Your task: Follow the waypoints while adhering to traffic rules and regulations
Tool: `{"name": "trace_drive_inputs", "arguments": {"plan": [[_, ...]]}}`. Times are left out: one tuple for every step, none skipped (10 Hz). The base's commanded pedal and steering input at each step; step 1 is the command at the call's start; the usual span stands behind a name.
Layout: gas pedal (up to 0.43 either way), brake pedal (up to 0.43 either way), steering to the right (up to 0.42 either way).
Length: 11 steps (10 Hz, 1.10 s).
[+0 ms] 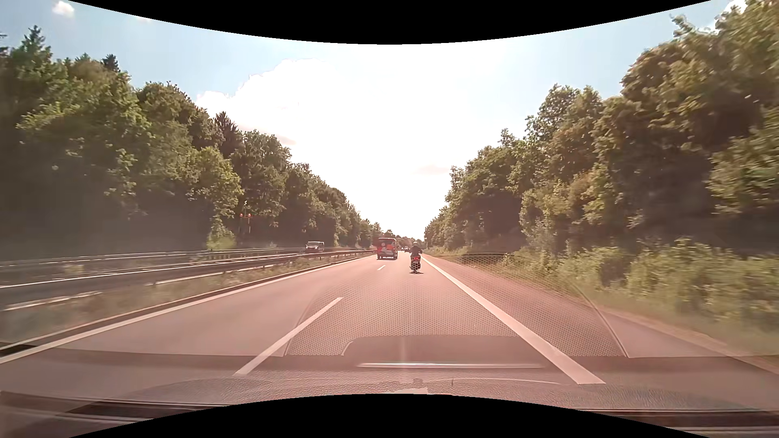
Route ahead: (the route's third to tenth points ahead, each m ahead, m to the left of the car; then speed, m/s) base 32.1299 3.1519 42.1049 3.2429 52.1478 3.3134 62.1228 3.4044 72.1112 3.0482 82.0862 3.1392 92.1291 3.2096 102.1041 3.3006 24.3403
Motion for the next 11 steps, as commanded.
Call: {"name": "trace_drive_inputs", "arguments": {"plan": [[0.26,0.012,0.006],[0.268,0.012,0.006],[0.268,0.012,0.006],[0.28,0.012,0.005],[0.28,0.012,0.005],[0.28,0.012,0.004],[0.28,0.012,0.004],[0.28,0.012,0.004],[0.28,0.012,0.003],[0.28,0.012,0.002],[0.28,0.012,0.001]]}}
